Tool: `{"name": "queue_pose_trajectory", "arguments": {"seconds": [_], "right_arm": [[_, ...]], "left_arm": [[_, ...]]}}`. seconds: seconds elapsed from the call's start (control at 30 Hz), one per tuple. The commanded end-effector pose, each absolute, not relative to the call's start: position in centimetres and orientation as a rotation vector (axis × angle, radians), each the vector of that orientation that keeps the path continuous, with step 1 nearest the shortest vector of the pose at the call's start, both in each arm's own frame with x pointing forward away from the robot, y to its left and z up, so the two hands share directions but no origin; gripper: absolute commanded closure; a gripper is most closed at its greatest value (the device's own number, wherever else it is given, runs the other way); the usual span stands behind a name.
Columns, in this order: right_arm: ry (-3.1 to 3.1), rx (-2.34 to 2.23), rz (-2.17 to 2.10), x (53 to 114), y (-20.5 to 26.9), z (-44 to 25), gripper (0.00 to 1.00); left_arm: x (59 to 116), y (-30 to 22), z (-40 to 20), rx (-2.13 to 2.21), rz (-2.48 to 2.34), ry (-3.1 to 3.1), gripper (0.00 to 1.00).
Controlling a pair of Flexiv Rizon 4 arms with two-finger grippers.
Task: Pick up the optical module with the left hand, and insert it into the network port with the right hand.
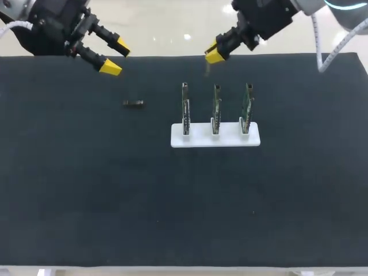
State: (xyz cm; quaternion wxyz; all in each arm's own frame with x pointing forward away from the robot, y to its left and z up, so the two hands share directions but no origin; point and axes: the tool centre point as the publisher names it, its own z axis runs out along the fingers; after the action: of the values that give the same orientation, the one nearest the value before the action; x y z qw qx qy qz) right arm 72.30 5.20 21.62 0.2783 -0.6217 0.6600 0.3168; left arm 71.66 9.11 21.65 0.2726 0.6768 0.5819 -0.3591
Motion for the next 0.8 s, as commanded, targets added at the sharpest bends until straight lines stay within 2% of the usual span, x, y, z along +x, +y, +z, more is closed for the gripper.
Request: {"name": "queue_pose_trajectory", "arguments": {"seconds": [0.03,0.8], "right_arm": [[1.750,-1.688,0.866,72.9,4.3,21.1,1.00],[1.645,-1.764,0.827,73.7,2.9,18.8,1.00]], "left_arm": [[71.7,9.1,21.7,1.825,-0.966,1.568,0.00],[71.7,9.1,21.7,1.825,-0.966,1.568,0.00]]}}
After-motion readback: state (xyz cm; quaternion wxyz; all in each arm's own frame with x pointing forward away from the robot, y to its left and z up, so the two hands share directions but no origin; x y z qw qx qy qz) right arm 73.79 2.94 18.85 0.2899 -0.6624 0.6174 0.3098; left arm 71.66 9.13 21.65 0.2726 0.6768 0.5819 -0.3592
